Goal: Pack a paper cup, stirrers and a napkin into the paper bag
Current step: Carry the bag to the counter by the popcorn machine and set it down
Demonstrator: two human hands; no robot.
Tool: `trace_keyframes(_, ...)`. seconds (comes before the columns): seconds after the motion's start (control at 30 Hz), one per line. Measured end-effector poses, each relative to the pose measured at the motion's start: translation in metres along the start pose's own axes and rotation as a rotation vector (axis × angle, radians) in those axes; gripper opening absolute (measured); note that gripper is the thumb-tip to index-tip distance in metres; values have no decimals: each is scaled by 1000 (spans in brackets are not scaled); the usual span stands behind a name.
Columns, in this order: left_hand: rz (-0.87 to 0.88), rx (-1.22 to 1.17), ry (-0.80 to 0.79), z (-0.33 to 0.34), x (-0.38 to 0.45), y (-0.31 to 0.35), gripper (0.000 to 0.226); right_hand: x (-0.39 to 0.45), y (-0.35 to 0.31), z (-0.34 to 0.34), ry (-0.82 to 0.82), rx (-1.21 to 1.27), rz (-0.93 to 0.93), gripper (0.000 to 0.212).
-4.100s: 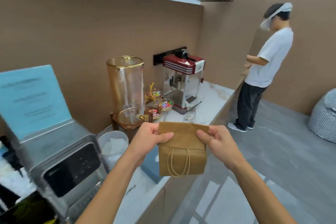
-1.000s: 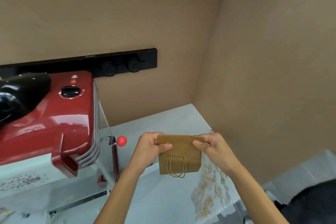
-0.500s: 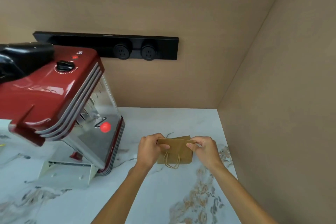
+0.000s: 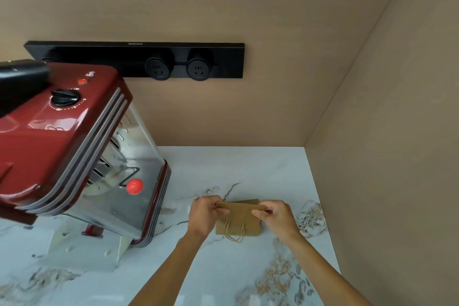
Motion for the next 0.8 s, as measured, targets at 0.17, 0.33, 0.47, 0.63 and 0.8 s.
trace_keyframes(0.17, -26, -56, -25, 9, 3, -11, 19, 7, 9, 5, -37, 26, 31, 31)
trace_keyframes(0.33, -64, -195, -17, 17, -1, -32, 41, 18, 16, 7, -5, -49, 36, 27)
trace_keyframes(0.47, -82, -143, -8, 18, 4, -39, 43, 24, 18, 9, 46, -102, 34, 15)
trace_keyframes(0.63, -122, -77, 11, 16, 1, -40, 31, 23, 19, 10, 84, -108, 33, 14)
trace_keyframes(0.8, -99, -84, -62, 19, 2, -39, 15, 18, 16, 8, 66, -92, 54, 18)
Point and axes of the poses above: each hand's wrist, its own x-axis towards the middle knuckle, its own z-axis out of the palm, y = z × x, the point moved 10 cm from there along x, towards the middle knuckle, and after that the axes turned 10 degrees about z, right-handed, at the moved point
